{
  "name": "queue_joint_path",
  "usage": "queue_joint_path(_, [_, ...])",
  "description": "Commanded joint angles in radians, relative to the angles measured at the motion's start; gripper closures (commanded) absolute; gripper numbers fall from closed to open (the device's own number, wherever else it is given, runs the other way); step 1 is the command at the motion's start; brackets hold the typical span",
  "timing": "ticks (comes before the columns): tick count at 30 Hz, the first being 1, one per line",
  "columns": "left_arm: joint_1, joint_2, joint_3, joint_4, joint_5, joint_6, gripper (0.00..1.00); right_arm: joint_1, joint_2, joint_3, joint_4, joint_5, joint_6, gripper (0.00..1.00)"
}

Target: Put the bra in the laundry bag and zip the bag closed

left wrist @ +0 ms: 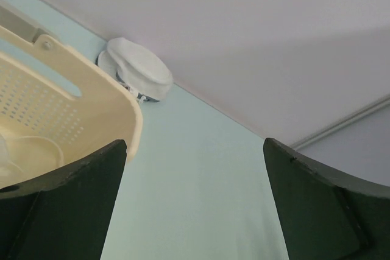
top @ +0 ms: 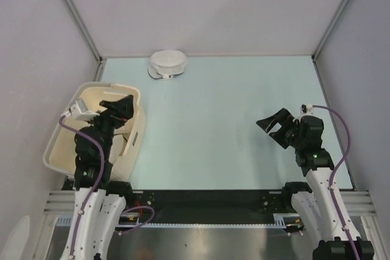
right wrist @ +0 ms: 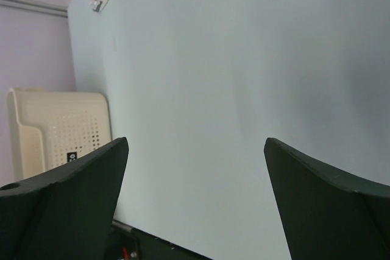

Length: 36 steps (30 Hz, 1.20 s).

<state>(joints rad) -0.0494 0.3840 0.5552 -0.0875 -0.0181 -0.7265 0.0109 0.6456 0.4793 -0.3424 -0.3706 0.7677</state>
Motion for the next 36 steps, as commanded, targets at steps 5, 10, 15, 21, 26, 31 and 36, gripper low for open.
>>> queue_joint_path(5, [0.014,0.447,0.293,-0.009,0.081,-0.047,0.01,-0.005,0.100,0.260,-0.233,0.150,-0.221,0.00])
queue_joint_path(10, [-0.061,0.798,0.581,-0.001,-0.038,0.091,0.01,0.017,0.150,0.373,-0.345,0.180,-0.313,0.00])
queue_joint_path(15, [-0.130,1.139,0.939,-0.113,-0.130,0.153,0.00,0.031,0.201,0.450,-0.374,0.211,-0.346,0.00])
queue_joint_path(21, [-0.208,1.567,1.400,-0.354,-0.299,0.101,0.03,0.026,0.236,0.484,-0.359,0.268,-0.399,0.00])
queue_joint_path(26, [-0.245,1.869,1.700,-0.458,-0.358,-0.001,0.02,-0.005,0.288,0.490,-0.331,0.254,-0.386,0.00])
queue_joint_path(31, [-0.245,2.041,1.838,-0.410,-0.391,0.007,0.00,-0.063,0.365,0.524,-0.360,0.225,-0.372,0.00])
queue_joint_path(36, [-0.242,2.060,1.757,-0.330,-0.460,-0.025,0.01,-0.084,0.379,0.521,-0.362,0.187,-0.358,0.00])
